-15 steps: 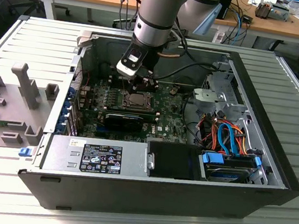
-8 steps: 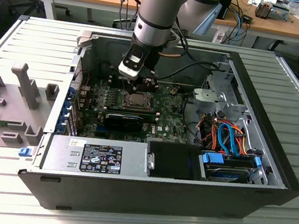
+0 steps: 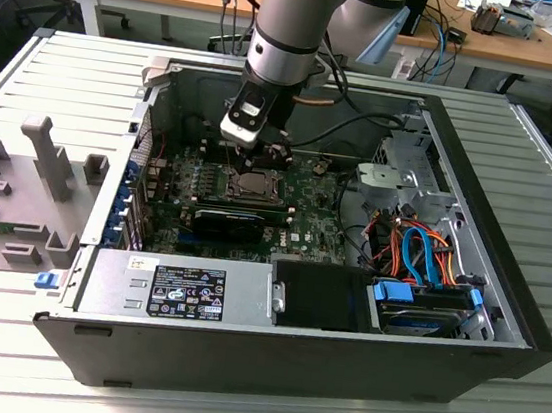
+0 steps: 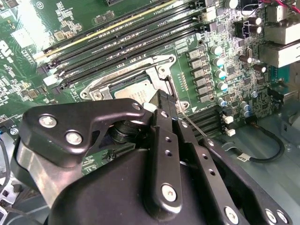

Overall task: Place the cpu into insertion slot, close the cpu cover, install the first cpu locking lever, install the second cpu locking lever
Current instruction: 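Install the first cpu locking lever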

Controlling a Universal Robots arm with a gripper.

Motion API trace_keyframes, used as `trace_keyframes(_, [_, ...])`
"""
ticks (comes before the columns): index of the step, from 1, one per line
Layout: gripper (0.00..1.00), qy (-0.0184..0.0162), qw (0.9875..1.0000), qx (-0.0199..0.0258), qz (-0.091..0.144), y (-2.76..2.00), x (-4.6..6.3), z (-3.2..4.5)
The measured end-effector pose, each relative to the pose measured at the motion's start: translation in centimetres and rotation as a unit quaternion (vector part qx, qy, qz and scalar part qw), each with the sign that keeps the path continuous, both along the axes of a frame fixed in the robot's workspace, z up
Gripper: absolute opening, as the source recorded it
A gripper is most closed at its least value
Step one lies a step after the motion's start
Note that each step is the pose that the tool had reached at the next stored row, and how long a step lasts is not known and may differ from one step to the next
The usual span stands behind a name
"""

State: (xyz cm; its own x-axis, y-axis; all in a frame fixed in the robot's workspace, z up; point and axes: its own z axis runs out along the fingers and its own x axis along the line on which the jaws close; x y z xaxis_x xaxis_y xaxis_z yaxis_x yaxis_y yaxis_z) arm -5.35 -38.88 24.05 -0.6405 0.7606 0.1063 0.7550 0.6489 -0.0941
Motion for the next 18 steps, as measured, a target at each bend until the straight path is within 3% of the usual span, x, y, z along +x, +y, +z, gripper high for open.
trace_keyframes(18, [0.11,0.0000,0.9998,0.0000,0.022,0.00,0.00,0.00])
